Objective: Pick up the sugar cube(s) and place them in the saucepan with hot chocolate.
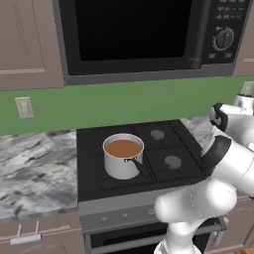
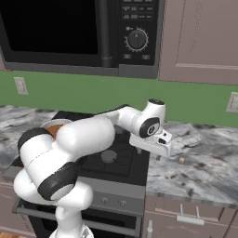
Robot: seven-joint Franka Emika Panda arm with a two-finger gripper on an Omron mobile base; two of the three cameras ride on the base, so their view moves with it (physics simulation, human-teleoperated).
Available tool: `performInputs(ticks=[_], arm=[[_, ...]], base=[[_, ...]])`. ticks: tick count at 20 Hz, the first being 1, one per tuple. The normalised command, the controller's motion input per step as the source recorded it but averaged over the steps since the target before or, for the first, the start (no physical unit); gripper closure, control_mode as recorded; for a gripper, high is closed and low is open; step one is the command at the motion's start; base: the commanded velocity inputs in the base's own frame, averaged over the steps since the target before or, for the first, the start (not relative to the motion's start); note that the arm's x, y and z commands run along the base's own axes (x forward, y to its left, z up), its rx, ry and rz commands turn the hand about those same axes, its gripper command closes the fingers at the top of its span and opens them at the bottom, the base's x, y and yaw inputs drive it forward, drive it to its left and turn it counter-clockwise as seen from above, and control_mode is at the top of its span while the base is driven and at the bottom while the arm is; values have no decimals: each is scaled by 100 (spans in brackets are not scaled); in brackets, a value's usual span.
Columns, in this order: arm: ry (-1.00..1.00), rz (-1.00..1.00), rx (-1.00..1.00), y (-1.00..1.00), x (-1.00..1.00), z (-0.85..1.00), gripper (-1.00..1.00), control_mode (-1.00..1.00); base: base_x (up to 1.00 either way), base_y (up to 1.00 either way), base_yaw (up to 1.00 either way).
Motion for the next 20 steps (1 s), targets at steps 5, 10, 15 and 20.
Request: performInputs(ticks=[5, 10, 15, 20], arm=[[0, 5, 0, -49, 51, -7, -100, -100], [-9, 5, 0, -36, 37, -10, -100, -100], [-3, 2, 0, -48, 29, -27, -100, -100], [-2, 0, 0, -42, 14, -29, -100, -100]], base=[[0, 0, 0], [0, 0, 0], [0, 0, 0], [0, 0, 0]])
